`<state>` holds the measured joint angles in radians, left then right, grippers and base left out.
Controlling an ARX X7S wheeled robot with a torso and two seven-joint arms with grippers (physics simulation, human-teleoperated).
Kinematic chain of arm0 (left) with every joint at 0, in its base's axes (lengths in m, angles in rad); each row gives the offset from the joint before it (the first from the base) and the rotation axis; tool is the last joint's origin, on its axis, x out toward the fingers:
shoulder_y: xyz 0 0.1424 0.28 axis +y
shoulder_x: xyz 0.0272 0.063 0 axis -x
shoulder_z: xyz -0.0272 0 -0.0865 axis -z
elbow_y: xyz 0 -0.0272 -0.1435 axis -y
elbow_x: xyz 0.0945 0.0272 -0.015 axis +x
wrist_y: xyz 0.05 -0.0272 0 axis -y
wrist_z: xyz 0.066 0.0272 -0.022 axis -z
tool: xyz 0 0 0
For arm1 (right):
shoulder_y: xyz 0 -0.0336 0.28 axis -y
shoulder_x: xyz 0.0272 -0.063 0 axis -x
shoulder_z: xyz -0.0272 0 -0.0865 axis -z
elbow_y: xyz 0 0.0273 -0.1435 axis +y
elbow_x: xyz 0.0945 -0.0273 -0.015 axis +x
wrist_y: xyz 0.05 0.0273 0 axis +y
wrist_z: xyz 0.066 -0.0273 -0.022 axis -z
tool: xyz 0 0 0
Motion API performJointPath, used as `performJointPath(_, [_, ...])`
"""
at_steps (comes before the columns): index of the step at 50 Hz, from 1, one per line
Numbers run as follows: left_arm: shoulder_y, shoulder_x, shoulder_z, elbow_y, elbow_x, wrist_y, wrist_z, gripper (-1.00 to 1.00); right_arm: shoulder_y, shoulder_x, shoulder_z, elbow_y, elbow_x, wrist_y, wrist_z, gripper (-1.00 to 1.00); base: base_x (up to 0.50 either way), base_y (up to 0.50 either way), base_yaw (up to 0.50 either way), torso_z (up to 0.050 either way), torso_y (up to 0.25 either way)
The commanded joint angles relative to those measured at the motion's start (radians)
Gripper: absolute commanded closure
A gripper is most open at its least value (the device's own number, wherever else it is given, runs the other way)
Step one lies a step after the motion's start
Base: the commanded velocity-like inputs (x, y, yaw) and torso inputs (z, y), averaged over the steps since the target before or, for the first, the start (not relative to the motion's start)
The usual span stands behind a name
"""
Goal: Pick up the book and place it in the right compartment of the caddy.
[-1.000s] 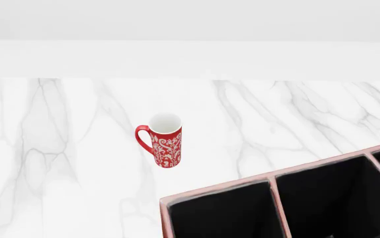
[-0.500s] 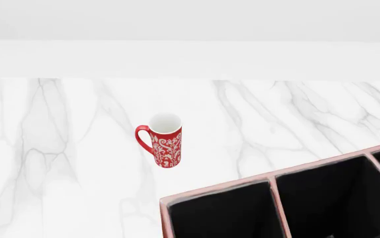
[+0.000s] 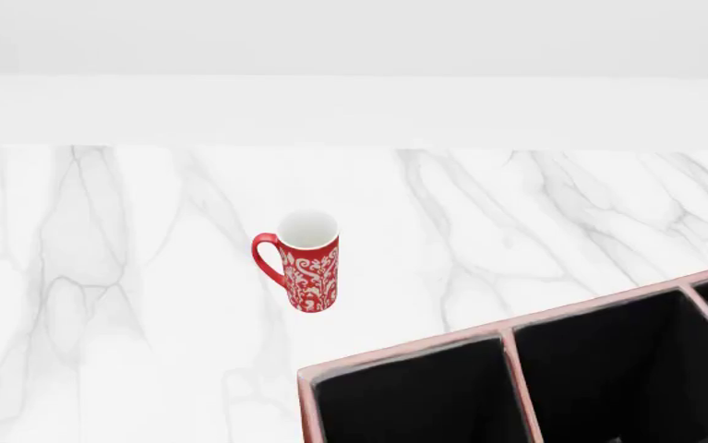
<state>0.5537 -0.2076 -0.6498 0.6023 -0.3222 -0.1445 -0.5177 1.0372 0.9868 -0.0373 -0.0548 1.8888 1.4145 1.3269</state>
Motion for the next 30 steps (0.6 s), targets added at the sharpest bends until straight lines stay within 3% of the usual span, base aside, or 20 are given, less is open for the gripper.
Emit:
performJointPath(1, [0.005,0.001,-0.004,-0.002,-0.004,0.008,0.001,-1.00,-0.017,0.024,0.014,-0.016,-0.042,-0.022,0.001,1.00,0.00,0.00,0.00,0.000,0.000])
performJointPath(30, [-0.002,-0.006,0.015,-0.007,0.004,0.004,-0.006,-1.00,-0.038,0.028,0.002,0.016,-0.181,-0.072,-0.122,1.00,0.00,0.00,0.00,0.000,0.001])
